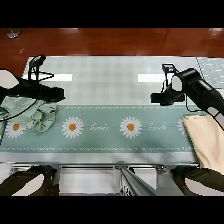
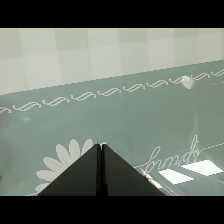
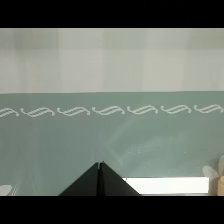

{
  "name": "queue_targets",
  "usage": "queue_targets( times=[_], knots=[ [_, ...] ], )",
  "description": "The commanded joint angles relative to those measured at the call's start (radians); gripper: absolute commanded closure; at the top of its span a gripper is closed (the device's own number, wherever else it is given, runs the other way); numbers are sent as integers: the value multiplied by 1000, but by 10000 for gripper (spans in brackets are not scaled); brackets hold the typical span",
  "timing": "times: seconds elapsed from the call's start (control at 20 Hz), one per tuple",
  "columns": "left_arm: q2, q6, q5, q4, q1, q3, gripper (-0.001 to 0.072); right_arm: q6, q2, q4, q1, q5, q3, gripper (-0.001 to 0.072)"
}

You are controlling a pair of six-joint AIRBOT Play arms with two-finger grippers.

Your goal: Fold the shirts.

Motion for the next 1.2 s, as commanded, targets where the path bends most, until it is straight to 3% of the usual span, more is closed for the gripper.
queue_targets(
  times=[0.0,0.45,0.55,0.75,0.8,0.85,0.9,0.95,1.0,1.05,1.15],
  knots=[
    [0,0,0,0,-1,0,679,0,-1,0,0,0,0,692],
    [0,0,0,0,-1,0,680,1,-1,1,0,-2,0,692],
    [-1,0,5,0,-1,0,679,4,-1,2,0,-61,0,692],
    [-14,17,214,-2,0,0,679,2,-3,-11,0,-179,0,672],
    [-14,33,270,1,6,0,679,1,-4,-13,0,-209,0,465],
    [-14,34,311,2,8,2,679,1,-5,-12,0,-225,0,117],
    [-15,53,356,11,13,1,675,-6,-5,-14,0,-226,0,93],
    [-15,105,397,33,19,1,568,-8,-5,-20,0,-221,0,93],
    [-15,153,437,80,26,2,216,-8,-5,-29,0,-213,0,93],
    [-15,145,479,167,36,2,5,-9,-5,-40,0,-206,0,93],
    [-14,90,486,404,92,8,4,-9,-5,-60,0,-184,0,93]
  ],
)
